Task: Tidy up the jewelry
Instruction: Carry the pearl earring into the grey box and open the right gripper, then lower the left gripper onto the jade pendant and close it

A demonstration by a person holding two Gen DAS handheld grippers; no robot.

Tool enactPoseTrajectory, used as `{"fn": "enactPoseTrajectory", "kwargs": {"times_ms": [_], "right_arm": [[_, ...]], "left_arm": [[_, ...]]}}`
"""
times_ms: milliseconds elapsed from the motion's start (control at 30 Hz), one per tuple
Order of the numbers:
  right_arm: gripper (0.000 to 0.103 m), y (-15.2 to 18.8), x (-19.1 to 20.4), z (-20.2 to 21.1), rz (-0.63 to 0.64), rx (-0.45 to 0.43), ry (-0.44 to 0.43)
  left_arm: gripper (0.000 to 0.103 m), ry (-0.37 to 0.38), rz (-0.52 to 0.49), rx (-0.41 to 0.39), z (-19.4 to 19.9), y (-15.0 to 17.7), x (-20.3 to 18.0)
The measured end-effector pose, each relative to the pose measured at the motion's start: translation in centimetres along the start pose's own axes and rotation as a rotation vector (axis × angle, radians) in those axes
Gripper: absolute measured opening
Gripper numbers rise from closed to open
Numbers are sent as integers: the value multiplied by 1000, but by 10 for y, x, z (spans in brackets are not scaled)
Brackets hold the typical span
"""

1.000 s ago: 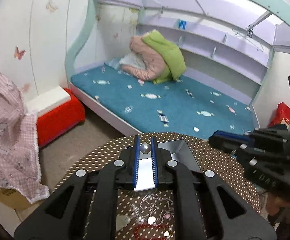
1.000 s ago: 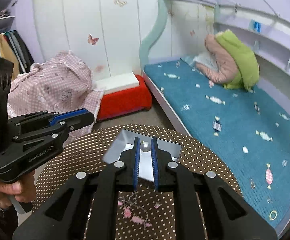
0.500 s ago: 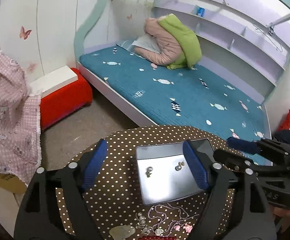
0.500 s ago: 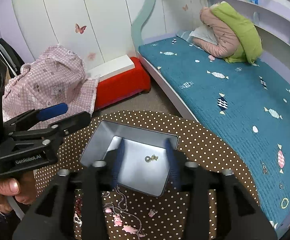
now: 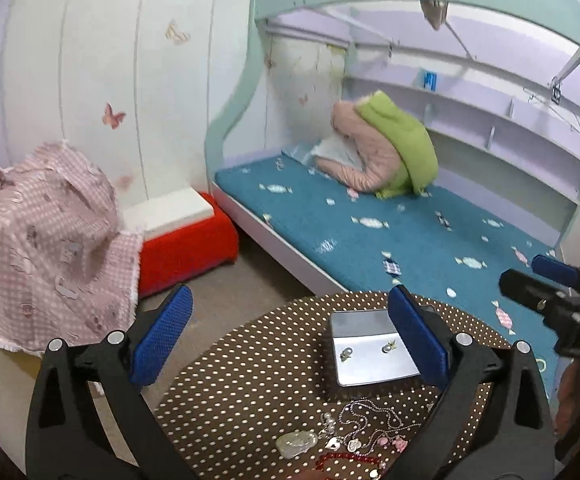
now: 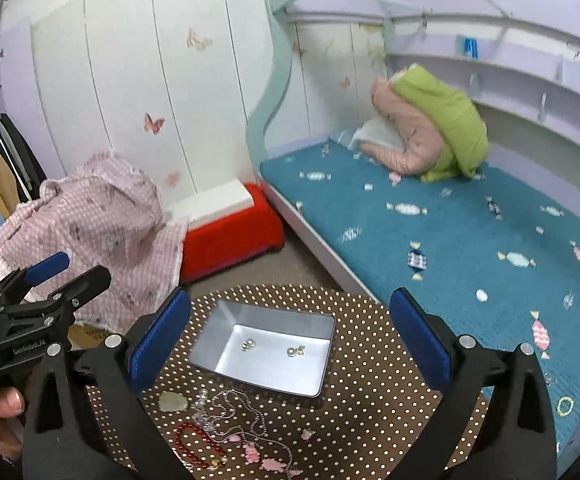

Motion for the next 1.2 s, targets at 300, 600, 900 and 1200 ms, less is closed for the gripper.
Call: {"fn": "enactPoseTrajectory", "kwargs": {"times_ms": [300, 600, 900, 1200], "right_arm": [[96, 1, 11, 54, 27, -86, 25], [96, 24, 6, 92, -1, -138, 66], [96, 55, 4, 101, -24, -105, 76], [96, 82, -7, 79, -34, -27, 96]], "left_arm": [[98, -44, 30, -75, 58, 12, 17], [98, -61, -4, -99, 90, 37, 14], [98, -59, -8, -57, 96, 68, 11], [98, -65, -22, 40, 63, 97, 10]]}}
Point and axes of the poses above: each gripper's, at about its wrist camera, not at the fingertips, and z roughly against the way its jaws point, x to its left, y to its underside, the point moved 9 cm from there along -z, roughly the way its jaws point, and after that the axes turned 1 degree about -y, right-handed, at the moved point
